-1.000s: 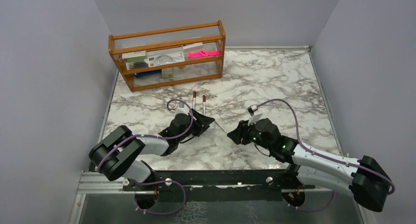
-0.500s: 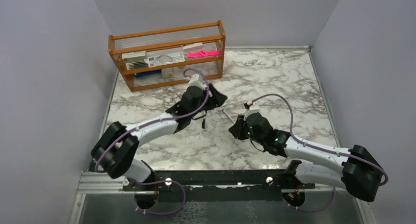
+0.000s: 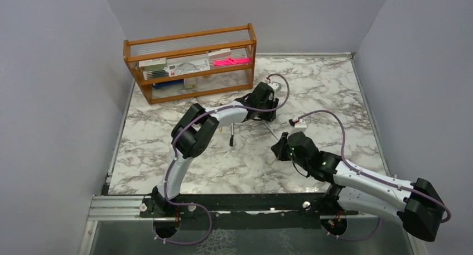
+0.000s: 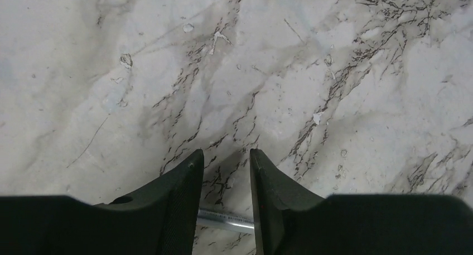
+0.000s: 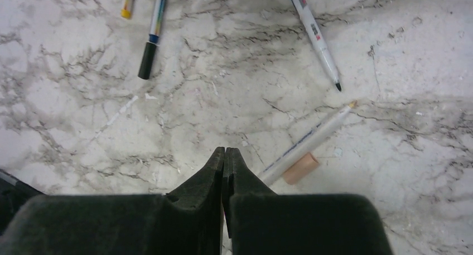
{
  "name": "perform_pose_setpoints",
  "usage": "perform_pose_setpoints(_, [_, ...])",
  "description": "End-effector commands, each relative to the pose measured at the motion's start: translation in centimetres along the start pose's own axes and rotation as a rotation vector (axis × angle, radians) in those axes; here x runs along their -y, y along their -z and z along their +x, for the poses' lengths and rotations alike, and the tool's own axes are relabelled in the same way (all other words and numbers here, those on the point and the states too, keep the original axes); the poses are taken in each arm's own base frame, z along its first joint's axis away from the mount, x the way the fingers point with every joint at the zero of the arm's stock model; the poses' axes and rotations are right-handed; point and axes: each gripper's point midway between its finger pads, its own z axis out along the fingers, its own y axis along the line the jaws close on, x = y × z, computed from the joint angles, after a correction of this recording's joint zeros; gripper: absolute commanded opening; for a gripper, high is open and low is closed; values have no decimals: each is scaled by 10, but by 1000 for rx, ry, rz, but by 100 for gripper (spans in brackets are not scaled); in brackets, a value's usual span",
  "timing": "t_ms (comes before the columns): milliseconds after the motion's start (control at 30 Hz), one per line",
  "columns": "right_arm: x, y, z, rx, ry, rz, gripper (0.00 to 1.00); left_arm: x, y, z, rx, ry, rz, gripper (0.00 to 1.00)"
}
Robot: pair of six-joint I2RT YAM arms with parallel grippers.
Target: Insert the pens into the pen caps
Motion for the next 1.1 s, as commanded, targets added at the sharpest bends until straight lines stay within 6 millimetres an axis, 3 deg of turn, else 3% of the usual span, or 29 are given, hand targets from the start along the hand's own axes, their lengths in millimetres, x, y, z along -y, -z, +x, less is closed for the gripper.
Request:
perform_pose_setpoints(0, [23,-1,12,-23,-9,101,2,3,-4,37,-129,-62,1,38])
perform_pose_setpoints(267, [57,-25,26,-135,3,316,2,-7,13,65,-160,-48,-41,35])
perform_pose_setpoints(567, [79,-56,4,-102,-39,356,2,-14,26,96,-190,-16,-54,35])
perform_pose_setpoints(833, [77,-77,11,-144,-36,325,2,-13,36,111,-194,11,-54,35])
perform_pose_setpoints(1067, [55,-51,-17,-34,-54,206,2,-14,35,110,-192,17,-59,36])
